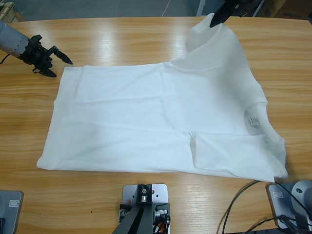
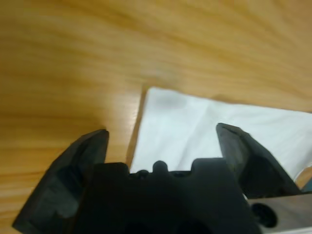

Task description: Fold clothes

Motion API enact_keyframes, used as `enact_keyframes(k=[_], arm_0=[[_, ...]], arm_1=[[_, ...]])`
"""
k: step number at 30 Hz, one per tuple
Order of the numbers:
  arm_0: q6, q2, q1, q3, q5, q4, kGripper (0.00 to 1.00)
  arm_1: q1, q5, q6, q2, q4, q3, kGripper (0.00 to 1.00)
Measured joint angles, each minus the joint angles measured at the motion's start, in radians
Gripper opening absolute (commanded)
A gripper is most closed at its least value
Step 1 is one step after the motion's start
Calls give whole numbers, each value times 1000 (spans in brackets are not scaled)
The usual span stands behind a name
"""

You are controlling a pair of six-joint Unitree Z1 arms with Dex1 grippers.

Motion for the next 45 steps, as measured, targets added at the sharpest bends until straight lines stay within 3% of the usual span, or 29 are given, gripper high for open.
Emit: enact_keyframes(k=[12, 14, 16, 18, 19, 23, 25, 45], arm_0=[[-17, 10, -30, -8, -67, -17, 933], [-19, 10, -33, -8, -67, -17, 782], [-12, 10, -37, -8, -67, -17, 526], [-2, 11, -38, -5, -67, -17, 208], [4, 12, -39, -3, -67, -17, 154], [33, 12, -40, 9, -64, -17, 153], [38, 14, -41, 10, -61, -17, 0], [29, 12, -84, 11, 57, -4, 0]], arm_1=[[0, 0, 0, 1, 0, -32, 0], [0, 0, 0, 1, 0, -34, 0], [0, 0, 0, 1, 0, -36, 0], [0, 0, 0, 1, 0, -38, 0], [0, 0, 0, 1, 0, -38, 0], [0, 0, 0, 1, 0, -38, 0], [0, 0, 0, 1, 0, -38, 0], [0, 0, -1, 1, 0, -41, 0]])
